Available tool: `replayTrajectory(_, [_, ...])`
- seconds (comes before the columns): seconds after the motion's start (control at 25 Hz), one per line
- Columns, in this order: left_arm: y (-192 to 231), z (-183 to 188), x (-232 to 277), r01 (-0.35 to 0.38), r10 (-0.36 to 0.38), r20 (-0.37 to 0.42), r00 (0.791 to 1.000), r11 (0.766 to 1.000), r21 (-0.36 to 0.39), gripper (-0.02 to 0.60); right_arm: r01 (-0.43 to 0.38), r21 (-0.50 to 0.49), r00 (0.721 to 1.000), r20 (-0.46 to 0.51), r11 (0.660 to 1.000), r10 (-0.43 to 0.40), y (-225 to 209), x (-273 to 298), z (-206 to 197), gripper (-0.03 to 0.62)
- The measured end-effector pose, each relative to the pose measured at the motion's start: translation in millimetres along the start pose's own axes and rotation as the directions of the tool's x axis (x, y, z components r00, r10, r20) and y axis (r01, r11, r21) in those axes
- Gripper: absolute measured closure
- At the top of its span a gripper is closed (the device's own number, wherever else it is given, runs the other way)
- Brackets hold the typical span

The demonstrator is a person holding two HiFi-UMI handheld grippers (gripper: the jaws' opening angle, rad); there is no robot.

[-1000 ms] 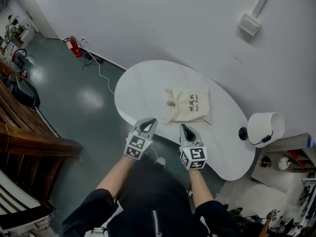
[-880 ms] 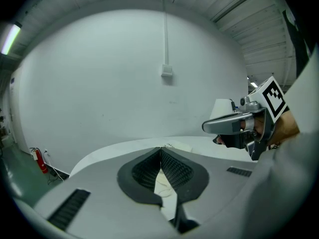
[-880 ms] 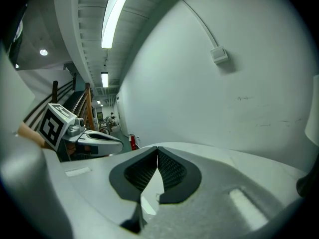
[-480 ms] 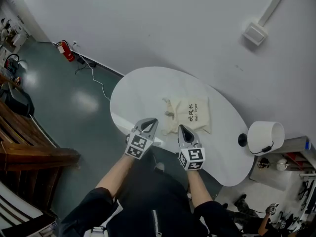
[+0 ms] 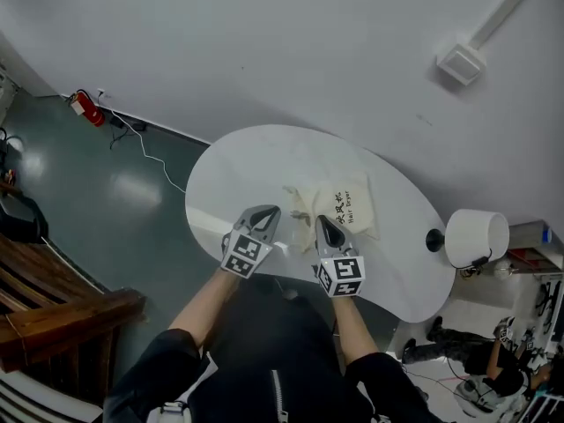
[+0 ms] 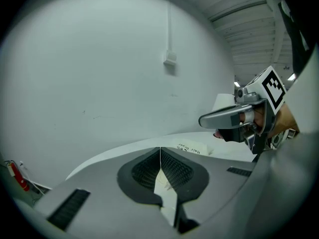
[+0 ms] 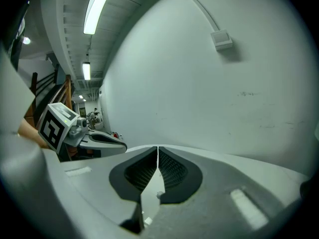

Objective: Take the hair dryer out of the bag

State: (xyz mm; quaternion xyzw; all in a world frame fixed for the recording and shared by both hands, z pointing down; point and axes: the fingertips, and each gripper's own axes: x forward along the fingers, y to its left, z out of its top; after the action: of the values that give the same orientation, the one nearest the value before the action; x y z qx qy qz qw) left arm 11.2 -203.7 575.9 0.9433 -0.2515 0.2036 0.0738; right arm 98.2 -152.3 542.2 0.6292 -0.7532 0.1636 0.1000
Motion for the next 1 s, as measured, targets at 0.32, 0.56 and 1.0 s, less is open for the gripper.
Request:
replayTrajectory(0.32, [9.0,-4.8,29.5,0.145,-0.144,-0.030,0.989,0.988,0.056,0.571,0.123,0.014,0.991,-0.054,0.992,-0.122,-17.2,15.2,-14.9,0.589])
replayTrajectory(0.56, [5.5,-14.3,45.2,0.202,-0.197,-0.065,0.978,0.976,0.082,0.571,0.113,0.000,0.985,-0.129,0.994,-0.112,-14.8,28.3,-36.4,0.520])
replayTrajectory(1.0, [11.3,-31.7,65.4,0.208,-0.193,-0.134,0.972,0.972,0.108,0.569,0.086,-0.079,0.935,-0.338,0.993,-0.108,-22.4,63.9,-91.9,0.401])
